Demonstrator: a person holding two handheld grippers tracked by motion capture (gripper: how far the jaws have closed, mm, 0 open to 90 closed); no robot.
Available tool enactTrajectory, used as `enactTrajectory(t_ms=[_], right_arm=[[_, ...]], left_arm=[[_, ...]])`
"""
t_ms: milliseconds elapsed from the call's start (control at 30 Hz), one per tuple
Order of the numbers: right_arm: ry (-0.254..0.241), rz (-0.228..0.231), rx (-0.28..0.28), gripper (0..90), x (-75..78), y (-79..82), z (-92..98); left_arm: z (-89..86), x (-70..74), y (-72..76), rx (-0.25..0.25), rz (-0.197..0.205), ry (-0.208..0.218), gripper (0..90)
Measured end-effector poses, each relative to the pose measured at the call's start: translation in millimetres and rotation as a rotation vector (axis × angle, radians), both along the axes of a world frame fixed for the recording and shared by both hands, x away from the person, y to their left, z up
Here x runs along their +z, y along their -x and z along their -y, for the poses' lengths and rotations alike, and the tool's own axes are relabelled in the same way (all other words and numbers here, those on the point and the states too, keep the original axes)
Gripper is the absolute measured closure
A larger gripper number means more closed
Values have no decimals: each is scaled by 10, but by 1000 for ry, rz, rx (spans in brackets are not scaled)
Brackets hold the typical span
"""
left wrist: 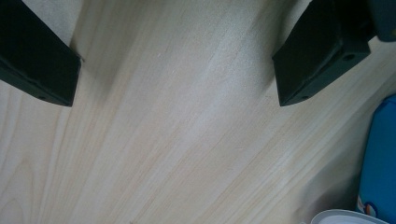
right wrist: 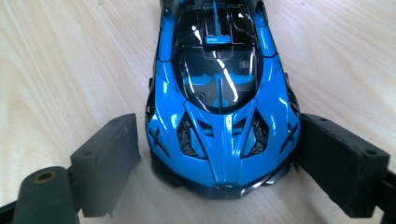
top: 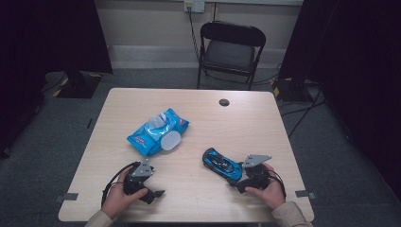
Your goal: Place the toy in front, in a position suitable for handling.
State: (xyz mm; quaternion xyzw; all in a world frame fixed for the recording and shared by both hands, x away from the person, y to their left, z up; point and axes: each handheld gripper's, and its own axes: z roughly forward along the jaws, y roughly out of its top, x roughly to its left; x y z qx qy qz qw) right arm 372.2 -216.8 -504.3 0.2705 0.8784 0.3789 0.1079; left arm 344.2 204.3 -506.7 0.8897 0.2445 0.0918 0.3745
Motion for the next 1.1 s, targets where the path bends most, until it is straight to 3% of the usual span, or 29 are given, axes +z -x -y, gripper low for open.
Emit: enactTrajectory(t_ms=[267,367,567,700,767,833,967,1100], right_arm=[[-7,9,-2,137,-14,6,1],[-18,19,-19,233,-9,16,10],[-20,21,-30,234,-8,24,9],[-20,21,-35,234,-8,28,6],[-20,21,-35,235,-8,29,6],[-20,22,-37,235,-8,31,5],[-19,22,-39,235,-8,32,5],[-19,22,-41,235,-8,34,4]], left_arm=[[0,0,0,-1,0,0,0],[-4,-1,-4,-5,0,1,0],[-35,10,-28,7,-24,30,6],[-92,59,-64,58,-35,40,178],[-130,77,-99,78,-76,50,146],[-149,92,-120,104,-89,55,169],[-137,160,-138,90,-74,32,170],[-129,260,-162,82,-51,41,191]])
